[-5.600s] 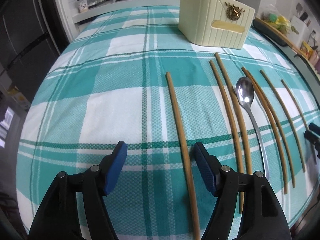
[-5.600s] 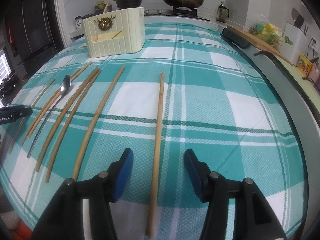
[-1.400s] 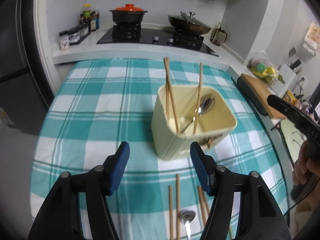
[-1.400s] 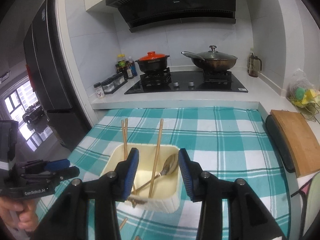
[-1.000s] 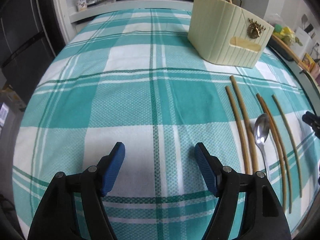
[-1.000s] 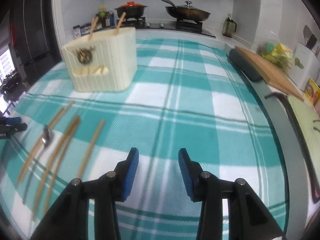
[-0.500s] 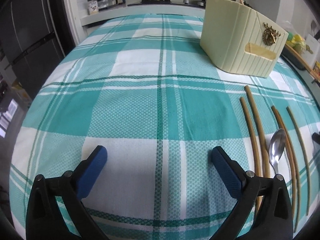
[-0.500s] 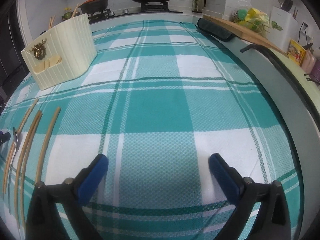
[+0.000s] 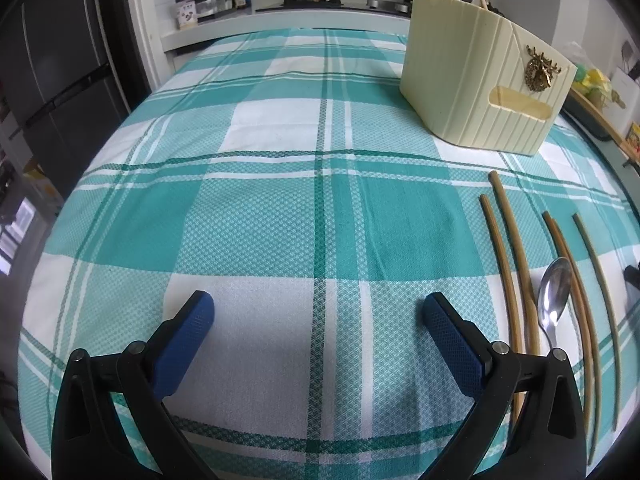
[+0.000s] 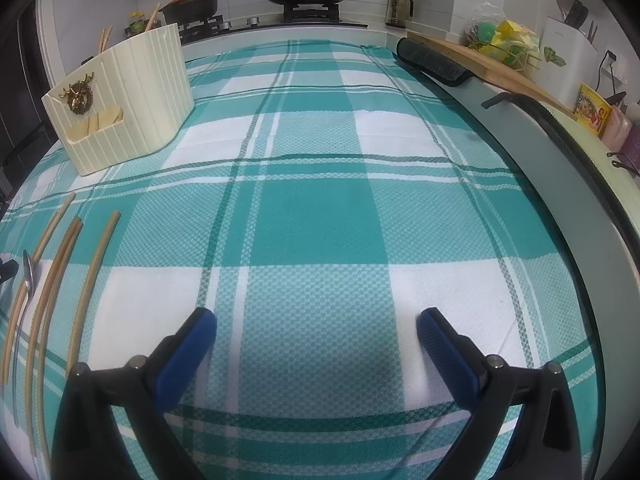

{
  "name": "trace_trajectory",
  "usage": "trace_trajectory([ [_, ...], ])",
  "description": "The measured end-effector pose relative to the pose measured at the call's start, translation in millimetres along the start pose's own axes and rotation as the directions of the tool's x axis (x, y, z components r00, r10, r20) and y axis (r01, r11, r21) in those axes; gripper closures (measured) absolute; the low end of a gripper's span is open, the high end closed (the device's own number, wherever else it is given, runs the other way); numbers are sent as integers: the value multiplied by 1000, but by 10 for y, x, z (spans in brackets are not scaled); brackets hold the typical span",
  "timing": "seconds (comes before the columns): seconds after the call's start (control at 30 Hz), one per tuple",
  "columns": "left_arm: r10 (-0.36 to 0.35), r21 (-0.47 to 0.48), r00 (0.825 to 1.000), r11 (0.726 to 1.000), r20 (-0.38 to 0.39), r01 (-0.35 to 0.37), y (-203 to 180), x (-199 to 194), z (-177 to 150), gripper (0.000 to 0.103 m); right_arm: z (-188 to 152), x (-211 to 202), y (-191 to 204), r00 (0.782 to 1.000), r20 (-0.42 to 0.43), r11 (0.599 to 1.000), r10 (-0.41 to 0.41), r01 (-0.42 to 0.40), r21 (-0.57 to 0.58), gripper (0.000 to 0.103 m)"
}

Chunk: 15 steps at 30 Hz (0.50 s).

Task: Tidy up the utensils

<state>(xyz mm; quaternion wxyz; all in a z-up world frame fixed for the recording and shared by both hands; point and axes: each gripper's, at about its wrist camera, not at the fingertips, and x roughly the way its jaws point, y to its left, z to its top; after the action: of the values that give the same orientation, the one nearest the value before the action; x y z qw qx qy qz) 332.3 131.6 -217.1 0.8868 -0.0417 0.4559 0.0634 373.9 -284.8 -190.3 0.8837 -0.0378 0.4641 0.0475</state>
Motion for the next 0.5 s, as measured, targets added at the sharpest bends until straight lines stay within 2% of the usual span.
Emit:
trace_trajectory([
  [0.5,2,0,1000,1000,-1,-2,-7,7,16,0,2,2,-2,1000,0,1000,0,0,0,0],
])
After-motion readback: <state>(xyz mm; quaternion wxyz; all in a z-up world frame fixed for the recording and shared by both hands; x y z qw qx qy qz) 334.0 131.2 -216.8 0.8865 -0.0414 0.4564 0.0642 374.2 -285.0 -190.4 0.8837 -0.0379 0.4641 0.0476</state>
